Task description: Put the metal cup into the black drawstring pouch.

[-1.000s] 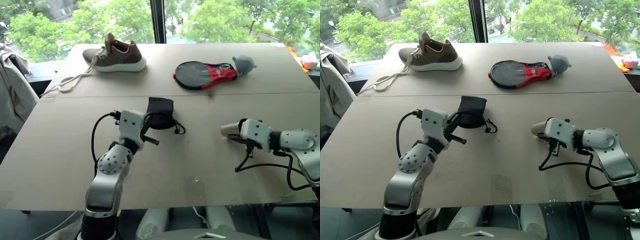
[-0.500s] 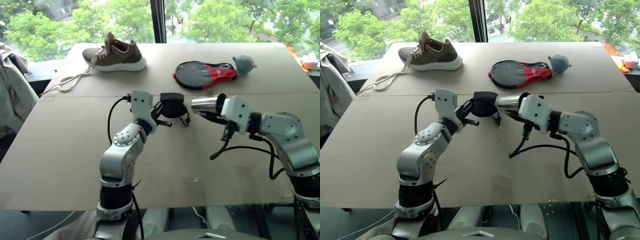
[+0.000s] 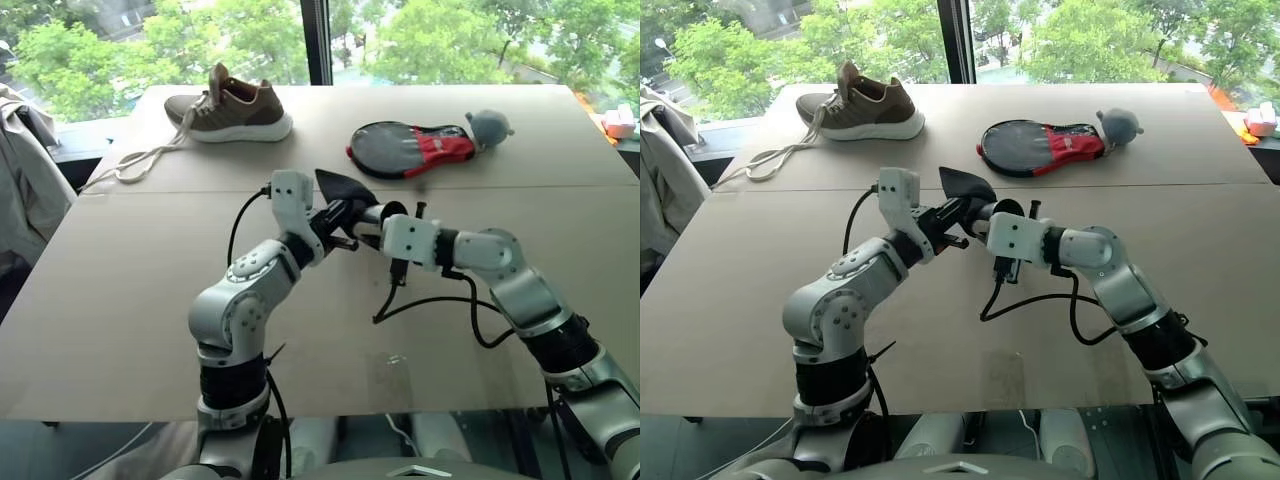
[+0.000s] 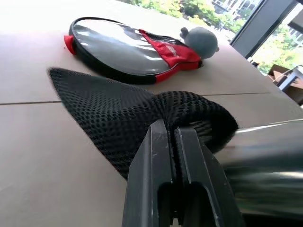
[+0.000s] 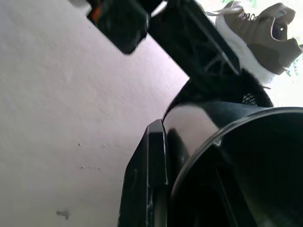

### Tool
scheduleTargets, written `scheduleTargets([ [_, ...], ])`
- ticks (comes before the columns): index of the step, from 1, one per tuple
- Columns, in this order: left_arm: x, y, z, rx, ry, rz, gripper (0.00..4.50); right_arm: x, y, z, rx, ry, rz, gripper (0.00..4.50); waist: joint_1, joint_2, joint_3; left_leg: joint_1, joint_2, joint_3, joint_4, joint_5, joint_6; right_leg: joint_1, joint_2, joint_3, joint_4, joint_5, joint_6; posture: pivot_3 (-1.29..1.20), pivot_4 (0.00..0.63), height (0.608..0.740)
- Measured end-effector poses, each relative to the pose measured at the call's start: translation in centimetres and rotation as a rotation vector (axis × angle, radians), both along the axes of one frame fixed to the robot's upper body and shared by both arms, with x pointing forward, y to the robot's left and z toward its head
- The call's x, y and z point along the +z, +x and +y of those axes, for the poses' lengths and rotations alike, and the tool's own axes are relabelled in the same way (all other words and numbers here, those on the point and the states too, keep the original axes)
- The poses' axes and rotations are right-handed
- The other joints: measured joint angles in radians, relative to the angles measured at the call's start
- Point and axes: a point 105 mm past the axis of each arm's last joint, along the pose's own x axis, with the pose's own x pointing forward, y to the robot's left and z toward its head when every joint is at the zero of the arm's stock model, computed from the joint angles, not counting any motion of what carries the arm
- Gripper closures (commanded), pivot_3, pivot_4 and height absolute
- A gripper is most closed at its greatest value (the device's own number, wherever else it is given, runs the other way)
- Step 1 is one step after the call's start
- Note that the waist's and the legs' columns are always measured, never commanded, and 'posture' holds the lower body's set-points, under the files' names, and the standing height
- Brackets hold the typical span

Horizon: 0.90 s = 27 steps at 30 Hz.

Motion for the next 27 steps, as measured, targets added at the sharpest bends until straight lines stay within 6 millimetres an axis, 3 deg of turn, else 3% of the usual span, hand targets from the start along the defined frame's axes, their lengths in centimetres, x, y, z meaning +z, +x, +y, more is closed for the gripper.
scheduleTargets([
  [6,0.5,-1.7,-1.0,-0.133,-0.120,0.045,4.50,-0.5,0.9,0.8,-0.036,0.009,-0.047,4.48,-0.005,0.000,0.000,0.000,0.000,0.000,0.000,0.000,0.000,0.000,0.001,0.000,0.001,0.000,0.000,0.00,0.150,0.736],
  [11,0.4,-2.4,-0.5,-0.167,-0.151,0.067,4.50,1.2,2.1,1.4,-0.129,0.221,-0.015,4.48,-0.008,0.000,0.000,0.001,0.000,0.000,0.000,0.000,-0.001,0.000,0.001,0.001,0.002,0.000,-0.001,0.00,0.150,0.736],
  [15,0.7,-2.7,-0.6,-0.198,-0.164,0.062,4.50,1.5,2.3,1.6,-0.182,0.510,0.221,4.48,-0.003,0.000,0.000,0.001,0.000,-0.001,0.000,0.000,-0.001,0.000,0.001,0.000,0.002,0.000,-0.001,0.00,0.150,0.736],
  [22,1.6,-2.8,-0.9,-0.228,-0.195,0.037,4.50,2.0,1.9,1.6,-0.168,0.825,0.507,4.48,-0.004,0.000,0.000,0.001,0.000,-0.001,0.000,0.000,-0.001,0.000,0.001,0.000,0.002,0.001,-0.001,0.00,0.150,0.736],
  [25,1.8,-3.0,-1.0,-0.256,-0.217,0.039,4.50,2.1,1.8,1.3,-0.159,0.750,0.410,4.48,-0.007,0.000,0.000,0.001,0.000,-0.001,0.000,0.000,-0.001,0.000,0.001,0.000,0.002,0.001,-0.001,0.00,0.150,0.736],
  [27,1.9,-2.8,-0.9,-0.266,-0.241,0.047,4.50,1.6,1.8,1.5,-0.154,0.545,0.208,4.48,-0.012,0.000,0.000,0.001,0.000,0.000,0.000,0.000,-0.001,0.000,0.001,0.000,0.002,0.001,-0.001,0.00,0.150,0.736],
])
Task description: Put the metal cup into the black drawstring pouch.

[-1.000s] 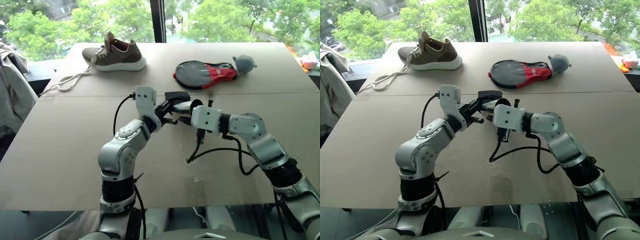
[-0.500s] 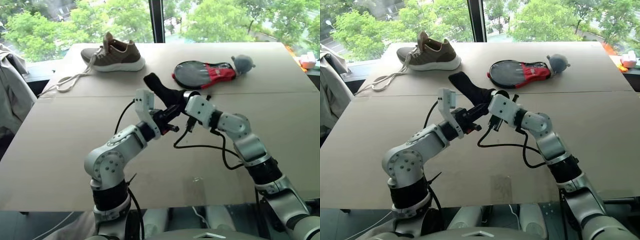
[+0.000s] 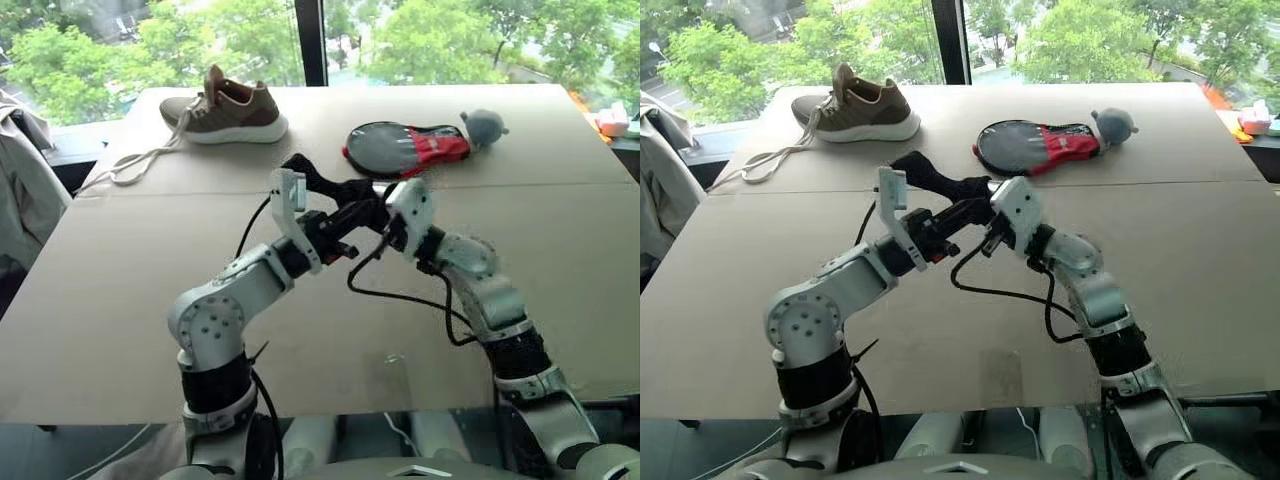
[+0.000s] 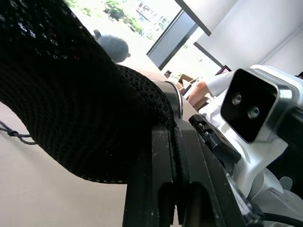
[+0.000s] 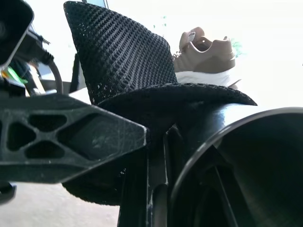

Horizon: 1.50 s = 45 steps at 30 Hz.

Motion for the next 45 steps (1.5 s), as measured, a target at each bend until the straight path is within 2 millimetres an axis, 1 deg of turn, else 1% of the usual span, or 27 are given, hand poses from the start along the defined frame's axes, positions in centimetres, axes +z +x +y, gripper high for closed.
scheduleTargets([
  [1,0.2,0.2,0.1,-0.002,-0.015,0.002,4.50,-0.4,0.2,0.1,-0.006,-0.139,-0.114,4.48,-0.004,0.000,0.000,0.000,0.000,0.001,0.000,0.000,0.000,0.000,0.000,0.000,0.000,0.000,0.000,0.00,0.150,0.736],
  [2,0.4,0.3,0.2,0.000,-0.022,0.003,4.50,-0.6,0.3,0.3,-0.003,-0.231,-0.195,4.48,-0.008,0.000,0.000,0.001,0.000,0.001,0.000,0.000,0.000,0.000,0.000,0.000,0.000,0.000,0.000,0.00,0.150,0.736],
  [3,0.6,0.5,0.4,0.002,-0.036,0.007,4.50,-0.8,0.3,0.6,0.018,-0.374,-0.336,4.48,-0.012,0.000,0.000,0.001,0.000,0.001,0.000,0.000,0.000,0.000,0.000,0.001,0.001,0.000,0.000,0.00,0.150,0.736],
  [5,0.7,0.6,0.4,0.002,-0.044,0.006,4.50,-0.9,0.4,0.7,0.024,-0.439,-0.411,4.48,-0.013,0.000,0.000,0.002,0.000,0.001,-0.001,0.000,-0.001,0.000,0.000,0.001,0.001,0.000,0.000,0.00,0.150,0.736],
  [6,0.8,0.6,0.5,0.006,-0.046,0.005,4.50,-1.2,0.6,0.9,0.035,-0.499,-0.470,4.48,-0.015,0.000,0.000,0.002,0.001,0.002,-0.001,0.001,-0.001,0.000,0.000,0.002,0.002,0.000,0.000,0.00,0.150,0.736],
  [9,0.7,0.8,0.6,0.006,-0.049,0.015,4.50,-1.7,1.1,1.1,0.057,-0.627,-0.573,4.48,-0.014,-0.001,0.000,0.003,0.001,0.002,-0.001,0.001,-0.001,0.000,0.001,0.003,0.002,0.000,0.000,0.00,0.150,0.736],
  [11,0.6,0.7,0.4,-0.009,-0.059,0.020,4.50,-1.8,1.2,1.3,0.085,-0.705,-0.658,4.48,-0.014,-0.001,0.000,0.003,0.001,0.003,-0.001,0.001,-0.001,0.000,0.001,0.004,0.002,0.000,0.000,0.00,0.150,0.736],
  [14,0.7,0.7,0.3,-0.020,-0.071,0.024,4.50,-1.8,1.4,1.4,0.120,-0.777,-0.750,4.48,-0.012,-0.001,0.000,0.003,0.001,0.002,-0.001,0.001,-0.001,0.000,0.001,0.004,0.001,0.000,0.000,0.00,0.150,0.736],
  [17,0.5,0.8,0.3,-0.020,-0.074,0.033,4.50,-2.1,1.8,1.5,0.141,-0.819,-0.778,4.48,-0.013,-0.001,0.000,0.003,0.001,0.003,-0.001,0.001,-0.001,0.000,0.001,0.004,0.002,0.000,0.000,0.00,0.150,0.736],
  [19,0.3,0.7,0.3,-0.019,-0.073,0.041,4.50,-2.5,2.2,2.0,0.138,-0.804,-0.748,4.48,-0.016,-0.001,0.000,0.004,0.001,0.003,-0.001,0.001,-0.001,0.000,0.001,0.005,0.002,0.000,0.000,0.00,0.150,0.736],
  [21,-0.3,0.6,0.5,-0.013,-0.074,0.060,4.50,-2.9,2.5,2.6,0.116,-0.728,-0.656,4.48,-0.017,-0.001,0.000,0.005,0.002,0.004,-0.003,0.001,-0.001,0.000,0.002,0.006,0.002,0.000,0.000,0.00,0.150,0.736],
  [22,-0.4,0.6,0.5,-0.012,-0.074,0.062,4.50,-3.1,2.5,2.8,0.116,-0.709,-0.637,4.48,-0.016,-0.001,0.001,0.004,0.002,0.004,-0.003,0.001,-0.002,0.000,0.002,0.006,0.002,0.000,0.000,0.00,0.150,0.736],
  [23,-0.2,0.5,0.5,-0.016,-0.089,0.058,4.50,-3.1,2.0,2.9,0.103,-0.603,-0.538,4.48,-0.012,-0.002,0.000,0.004,0.002,0.002,-0.003,0.001,-0.002,0.000,0.002,0.006,0.001,0.000,-0.001,0.00,0.150,0.736],
  [26,0.4,0.1,0.7,-0.022,-0.117,0.025,4.50,-2.4,1.3,3.3,0.071,-0.350,-0.340,4.48,-0.013,-0.001,0.001,0.003,0.001,0.002,-0.004,0.000,-0.002,0.000,0.001,0.006,0.001,0.000,0.000,0.00,0.150,0.736],
  [27,0.7,-0.1,0.7,-0.025,-0.121,0.010,4.50,-1.8,1.2,3.4,0.063,-0.269,-0.284,4.48,-0.012,-0.001,0.001,0.003,0.001,0.002,-0.003,0.000,-0.002,0.000,0.001,0.006,0.000,0.000,0.000,0.00,0.150,0.736],
  [28,0.4,-0.4,0.6,-0.039,-0.108,0.018,4.50,-0.8,1.3,3.3,0.045,-0.193,-0.248,4.48,-0.014,-0.001,0.001,0.003,0.001,0.002,-0.004,0.000,-0.002,0.000,0.001,0.006,0.000,0.000,0.000,0.00,0.150,0.736],
  [29,0.1,-0.8,0.1,-0.069,-0.119,0.027,4.50,1.1,1.7,2.5,0.011,-0.082,-0.205,4.48,-0.012,-0.001,0.001,0.003,0.001,0.001,-0.004,0.000,-0.001,0.000,0.001,0.006,0.001,0.000,0.000,0.00,0.150,0.736],
  [31,0.5,-1.1,0.0,-0.083,-0.129,0.009,4.50,2.8,2.0,1.4,-0.016,0.032,-0.148,4.48,-0.008,-0.002,0.001,0.004,0.001,-0.001,-0.004,0.000,-0.001,0.001,0.001,0.003,0.001,0.000,-0.001,0.00,0.150,0.736],
  [33,0.7,-1.2,0.0,-0.093,-0.132,0.004,4.50,3.1,1.9,1.4,-0.011,0.061,-0.123,4.48,-0.012,-0.002,0.001,0.005,0.001,0.000,-0.005,0.000,-0.001,0.000,0.001,0.004,0.001,0.000,-0.001,0.00,0.150,0.736],
  [40,0.9,-1.2,-0.2,-0.103,-0.156,0.002,4.50,3.1,1.8,1.1,-0.009,0.028,-0.121,4.48,-0.014,-0.001,0.001,0.005,0.001,0.002,-0.006,0.001,-0.002,0.000,0.002,0.005,0.002,0.000,-0.001,0.00,0.150,0.736],
  [43,1.0,-1.0,-0.2,-0.104,-0.179,0.012,4.50,2.8,1.7,1.2,0.007,0.033,-0.091,4.48,-0.013,-0.001,0.001,0.005,0.001,0.002,-0.006,0.001,-0.002,0.000,0.001,0.005,0.001,0.000,-0.001,0.00,0.150,0.736],
  [45,1.1,-1.0,-0.2,-0.111,-0.183,0.013,4.50,2.3,1.5,1.0,0.020,-0.050,-0.127,4.48,-0.012,-0.001,0.001,0.005,0.001,0.002,-0.006,0.001,-0.002,0.000,0.001,0.005,0.001,0.000,-0.001,0.00,0.150,0.736],
])
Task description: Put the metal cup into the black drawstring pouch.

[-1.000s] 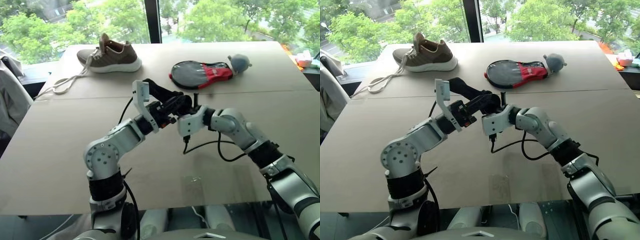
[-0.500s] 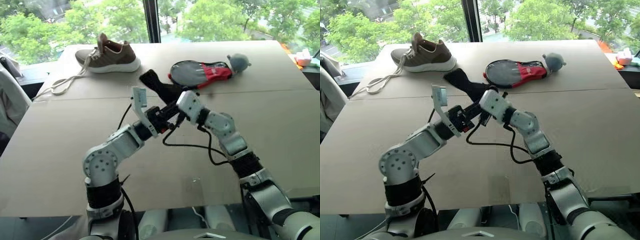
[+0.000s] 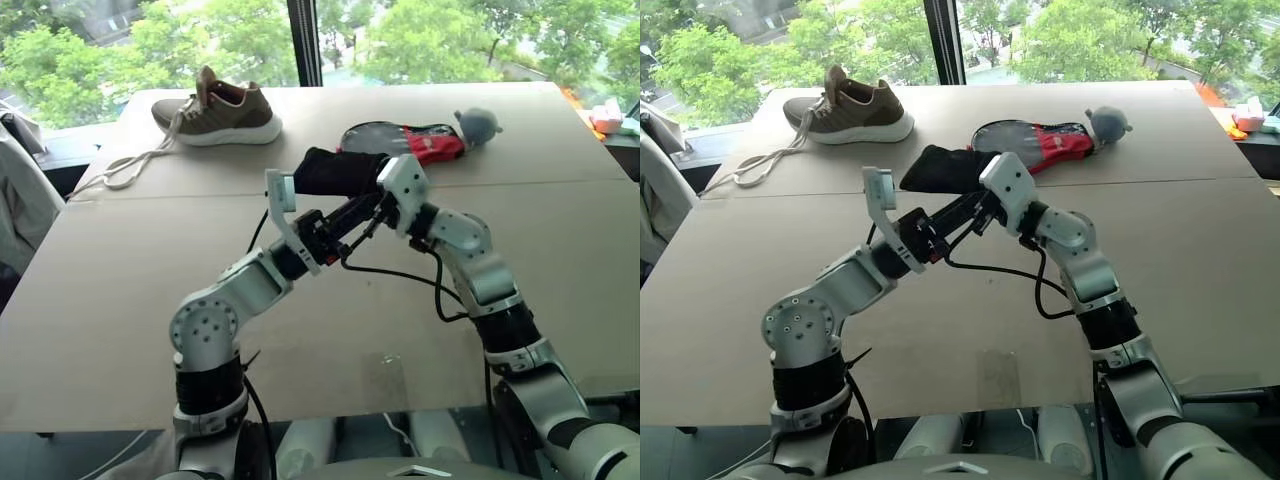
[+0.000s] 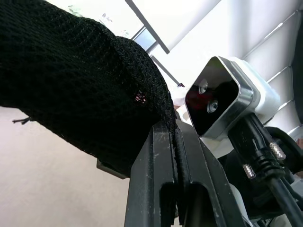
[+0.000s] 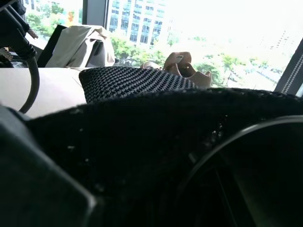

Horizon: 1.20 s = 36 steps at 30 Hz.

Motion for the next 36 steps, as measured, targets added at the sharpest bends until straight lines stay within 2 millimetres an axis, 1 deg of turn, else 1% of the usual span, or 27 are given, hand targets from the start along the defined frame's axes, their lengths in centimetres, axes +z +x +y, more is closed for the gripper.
scheduleTargets([
  [1,0.0,0.1,0.0,0.001,0.002,0.000,4.50,-0.3,0.0,-0.1,-0.001,-0.049,-0.024,4.16,0.001,0.000,0.000,0.000,0.000,0.000,0.000,0.000,0.000,0.000,0.000,0.000,0.000,0.000,0.000,0.00,0.150,0.736],
  [2,0.0,0.1,0.0,0.001,0.002,0.000,4.50,-0.4,0.0,-0.1,-0.002,-0.056,-0.027,3.81,0.000,0.000,0.000,0.000,0.000,0.000,0.000,0.000,0.000,0.000,0.000,0.000,0.000,0.000,0.000,0.00,0.150,0.736],
  [3,0.0,0.2,0.0,-0.003,-0.003,0.005,4.50,-0.8,-0.1,-0.3,-0.010,-0.147,-0.090,3.58,0.000,0.000,0.000,0.000,0.000,0.000,0.000,0.000,0.000,0.000,0.000,0.000,0.000,0.000,0.000,0.00,0.150,0.736],
  [4,0.0,0.2,-0.1,-0.007,-0.007,0.005,4.50,-1.1,-0.2,-0.5,-0.013,-0.211,-0.139,3.13,0.000,0.000,0.000,0.000,0.000,0.001,0.000,0.000,0.000,0.000,0.000,0.000,0.000,0.000,0.000,0.00,0.150,0.736],
  [6,0.0,0.1,-0.2,-0.015,-0.010,0.007,4.50,-1.4,-0.1,-0.6,-0.021,-0.276,-0.211,2.12,0.000,0.000,0.000,0.000,0.000,0.001,0.000,0.000,0.000,0.000,0.000,0.000,0.000,0.000,0.000,0.00,0.150,0.736],
  [8,0.0,0.3,-0.2,-0.008,-0.011,0.013,4.50,-1.4,-0.2,-0.5,-0.021,-0.279,-0.237,1.16,-0.003,0.000,0.000,0.001,0.000,0.002,-0.001,0.000,0.000,0.000,0.000,0.001,0.000,0.000,0.000,0.00,0.150,0.736],
  [11,-0.2,0.7,0.2,0.013,-0.016,0.023,4.50,-1.3,-0.3,-0.5,-0.010,-0.292,-0.265,1.16,-0.001,0.000,0.000,0.001,0.001,0.001,-0.001,0.000,0.000,0.000,0.000,0.001,0.000,0.000,0.000,0.00,0.150,0.736],
  [15,-0.5,1.8,1.1,0.060,-0.027,0.052,4.50,-1.5,-0.6,-1.8,0.016,-0.372,-0.298,1.16,0.003,0.000,0.000,0.000,0.000,0.001,-0.001,0.000,0.000,0.000,0.000,0.001,-0.002,0.000,0.000,0.00,0.150,0.736],
  [17,-0.7,2.1,1.2,0.066,-0.033,0.063,4.50,-1.5,-0.7,-2.0,0.025,-0.388,-0.305,1.16,0.002,0.000,0.000,0.000,0.000,0.001,-0.001,0.000,0.000,0.000,0.000,0.001,-0.003,0.000,0.000,0.00,0.150,0.736],
  [21,-0.6,2.7,1.8,0.090,-0.056,0.070,4.50,-1.2,-1.6,-2.8,0.072,-0.462,-0.342,1.16,0.001,0.000,0.000,0.000,0.000,0.001,-0.002,0.000,0.000,0.000,0.000,0.001,-0.003,0.000,0.000,0.00,0.150,0.736],
  [23,-0.3,2.9,2.1,0.100,-0.074,0.065,4.50,-1.2,-1.9,-3.0,0.094,-0.481,-0.345,1.16,0.000,-0.001,0.000,0.000,0.001,0.001,-0.002,0.000,0.000,0.000,0.000,0.001,-0.004,0.000,0.000,0.00,0.150,0.736],
  [26,0.4,2.8,2.0,0.082,-0.108,0.050,4.50,-1.4,-2.5,-3.0,0.116,-0.488,-0.321,1.16,0.002,-0.001,0.000,-0.001,0.000,0.001,-0.002,0.000,0.000,0.000,0.000,0.000,-0.004,0.000,0.000,0.00,0.150,0.736],
  [29,0.9,2.8,1.9,0.068,-0.125,0.041,4.50,-1.5,-2.8,-2.6,0.120,-0.433,-0.262,1.16,0.002,-0.001,0.000,-0.001,0.000,0.001,-0.002,0.000,0.000,0.000,0.000,0.001,-0.004,0.000,0.000,0.00,0.150,0.736],
  [34,1.5,2.5,1.5,0.033,-0.170,0.046,4.50,-2.0,-2.6,-2.5,0.091,-0.423,-0.231,1.16,0.002,-0.001,0.000,0.000,0.000,0.001,-0.002,0.000,0.000,0.000,0.000,0.000,-0.004,0.000,0.000,0.00,0.150,0.736],
  [36,1.5,2.4,1.4,0.027,-0.172,0.048,4.50,-2.0,-2.6,-2.2,0.085,-0.410,-0.223,1.69,0.002,-0.001,0.000,0.000,0.000,0.001,-0.002,0.000,0.000,0.000,0.000,0.000,-0.004,0.000,0.000,0.00,0.150,0.736],
])
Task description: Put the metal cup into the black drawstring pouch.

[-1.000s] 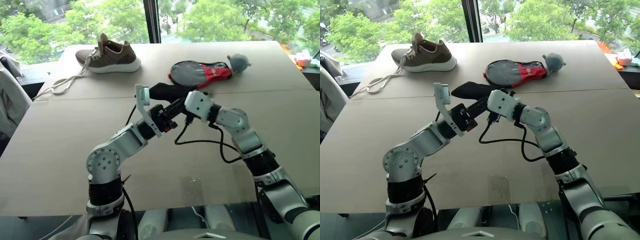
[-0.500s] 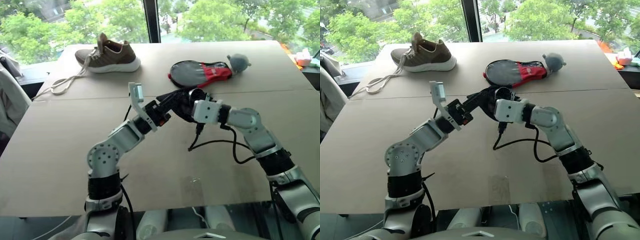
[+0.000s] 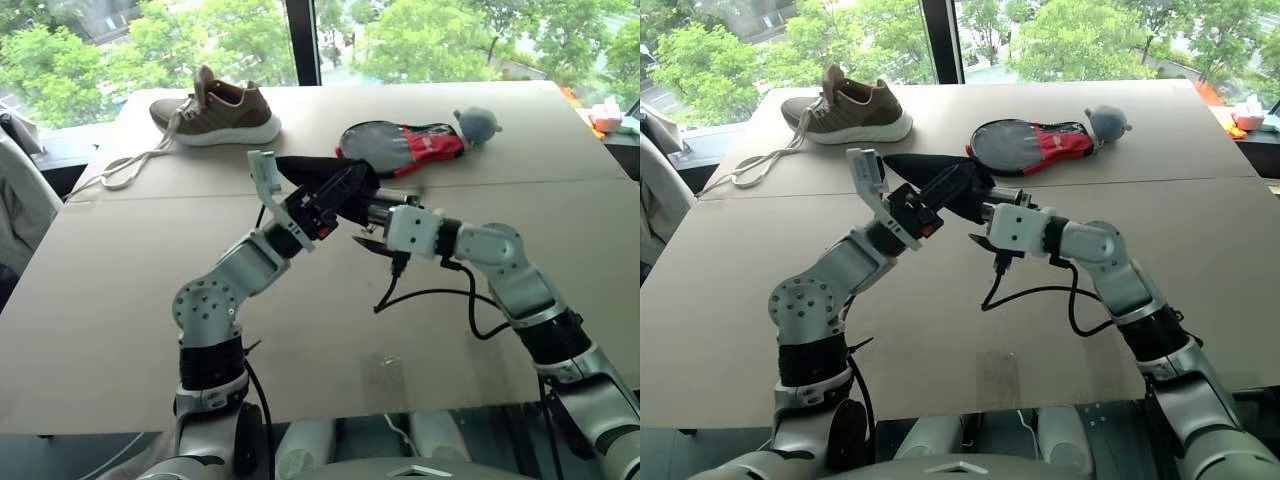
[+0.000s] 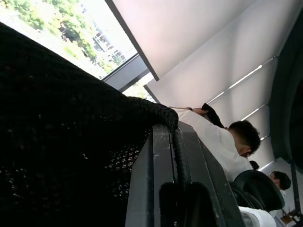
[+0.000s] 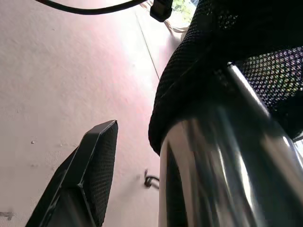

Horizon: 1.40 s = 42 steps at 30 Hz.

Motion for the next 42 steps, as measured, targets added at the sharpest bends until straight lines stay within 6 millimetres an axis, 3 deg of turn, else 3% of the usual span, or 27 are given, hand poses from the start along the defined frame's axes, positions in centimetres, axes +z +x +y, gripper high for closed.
scheduleTargets([
  [1,0.0,0.0,-0.1,-0.003,-0.001,0.003,4.50,-0.1,0.0,0.2,-0.005,0.011,0.012,1.88,0.000,0.000,0.000,0.000,0.000,0.000,0.000,0.000,0.000,0.000,0.000,0.000,0.000,0.000,0.000,0.00,0.150,0.736],
  [6,0.0,0.1,0.1,0.006,-0.003,0.013,4.50,-0.3,-0.3,0.2,-0.019,0.051,0.078,4.27,0.002,0.000,0.000,0.000,0.000,0.000,0.000,0.000,0.000,0.000,0.000,0.000,0.000,0.000,0.000,0.00,0.150,0.736],
  [7,0.0,0.0,0.1,0.004,-0.006,0.014,4.50,-0.2,-0.4,0.1,-0.021,0.054,0.086,4.48,0.003,0.000,0.000,0.000,0.000,0.000,0.000,0.000,0.000,0.000,0.000,0.000,0.000,0.000,0.000,0.00,0.150,0.736],
  [20,-1.7,-1.1,-0.5,-0.066,0.046,0.036,4.50,1.6,0.2,-2.1,-0.050,-0.119,0.019,4.48,0.002,0.000,0.000,0.000,0.000,0.000,0.000,0.000,0.000,0.000,0.000,0.000,0.000,0.000,0.000,0.00,0.150,0.736],
  [30,-1.5,-1.5,-1.1,-0.112,0.033,0.027,4.50,1.3,0.0,0.6,0.061,-0.292,-0.247,4.48,0.001,0.000,0.000,0.000,0.000,0.000,0.000,0.000,0.000,0.000,0.000,0.000,0.000,0.000,0.000,0.00,0.150,0.736],
  [35,-1.6,-1.6,-1.5,-0.124,0.037,0.029,4.50,0.5,0.2,1.0,0.067,-0.325,-0.259,4.48,0.003,0.000,0.000,0.000,0.000,0.000,0.000,0.000,0.000,0.000,0.000,0.000,0.000,0.000,0.000,0.00,0.150,0.736],
  [36,-1.6,-1.6,-1.6,-0.124,0.034,0.032,4.50,0.4,0.2,1.0,0.062,-0.330,-0.246,3.79,0.003,0.000,0.000,0.000,0.000,0.000,0.000,0.000,0.000,0.000,0.000,0.000,0.000,0.000,0.000,0.00,0.150,0.736],
  [37,-1.5,-1.6,-1.7,-0.126,0.025,0.032,4.50,0.3,0.3,1.0,0.058,-0.332,-0.229,3.50,0.003,0.000,0.000,0.000,0.000,0.000,0.000,0.000,0.000,0.000,0.000,0.000,0.000,0.000,0.000,0.00,0.150,0.736],
  [40,-1.4,-1.7,-1.9,-0.135,-0.001,0.037,4.50,0.0,0.3,1.1,0.057,-0.330,-0.183,2.05,0.003,0.000,0.000,0.000,0.000,0.000,0.000,0.000,0.000,0.000,0.000,0.000,0.000,0.000,0.000,0.00,0.150,0.736],
  [42,-1.3,-1.6,-1.8,-0.131,-0.028,0.047,4.50,0.1,0.3,1.2,0.060,-0.307,-0.136,1.81,0.003,0.000,0.000,0.000,0.000,0.000,0.000,0.000,0.000,0.000,0.000,0.000,0.000,0.000,0.000,0.00,0.150,0.736],
])
